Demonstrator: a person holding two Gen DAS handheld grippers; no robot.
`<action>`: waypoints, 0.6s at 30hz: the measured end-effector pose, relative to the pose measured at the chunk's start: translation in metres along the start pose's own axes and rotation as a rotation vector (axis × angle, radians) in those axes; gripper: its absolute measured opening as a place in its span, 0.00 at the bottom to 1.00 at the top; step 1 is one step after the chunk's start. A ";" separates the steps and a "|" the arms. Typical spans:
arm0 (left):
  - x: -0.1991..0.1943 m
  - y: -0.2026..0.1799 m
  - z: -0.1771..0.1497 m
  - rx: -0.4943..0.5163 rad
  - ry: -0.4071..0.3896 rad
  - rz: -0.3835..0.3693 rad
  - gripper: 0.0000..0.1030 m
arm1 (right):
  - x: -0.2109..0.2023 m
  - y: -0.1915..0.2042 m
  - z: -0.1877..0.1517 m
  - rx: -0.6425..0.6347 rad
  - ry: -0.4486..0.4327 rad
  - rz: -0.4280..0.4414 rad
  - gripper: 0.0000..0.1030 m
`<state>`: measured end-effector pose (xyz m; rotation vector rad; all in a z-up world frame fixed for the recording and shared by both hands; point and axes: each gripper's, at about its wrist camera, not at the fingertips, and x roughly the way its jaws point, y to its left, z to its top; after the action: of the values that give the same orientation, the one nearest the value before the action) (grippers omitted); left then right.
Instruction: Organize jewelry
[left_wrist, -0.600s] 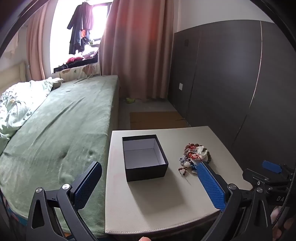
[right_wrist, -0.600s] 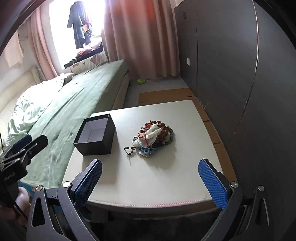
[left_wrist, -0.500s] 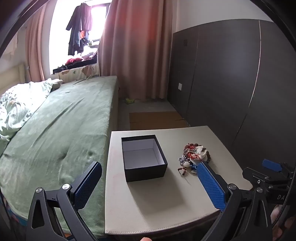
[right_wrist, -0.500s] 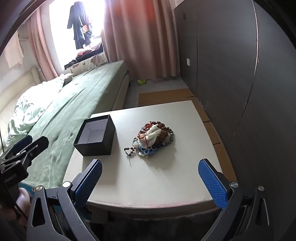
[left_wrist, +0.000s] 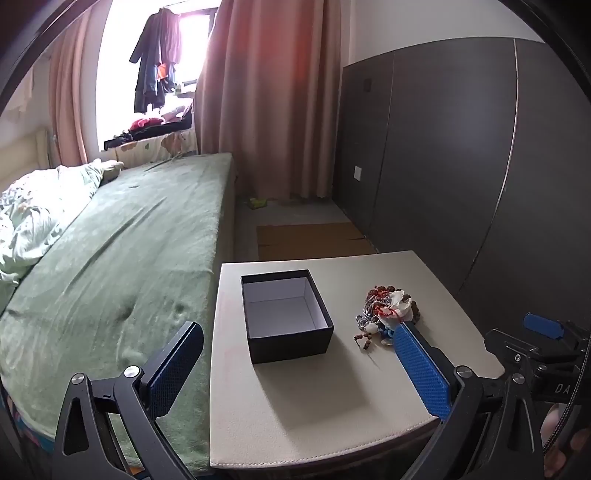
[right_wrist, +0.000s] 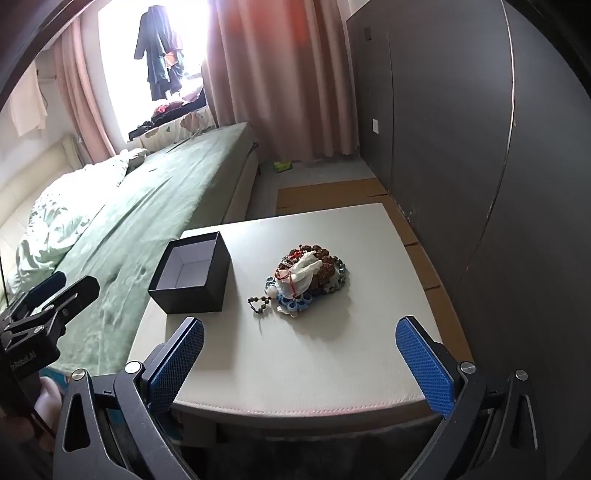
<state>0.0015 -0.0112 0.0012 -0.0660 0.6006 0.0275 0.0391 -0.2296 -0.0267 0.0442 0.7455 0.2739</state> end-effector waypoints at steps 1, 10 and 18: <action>0.000 0.001 0.000 -0.002 0.000 -0.003 1.00 | 0.000 0.000 0.000 0.001 0.000 0.000 1.00; 0.000 0.003 0.002 0.005 -0.013 -0.017 1.00 | -0.001 -0.002 0.002 0.001 -0.002 -0.001 1.00; -0.002 0.002 0.002 0.010 -0.019 -0.021 1.00 | -0.005 -0.006 0.007 0.001 -0.012 -0.005 1.00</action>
<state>0.0011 -0.0087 0.0041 -0.0626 0.5814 0.0050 0.0415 -0.2359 -0.0195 0.0448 0.7339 0.2682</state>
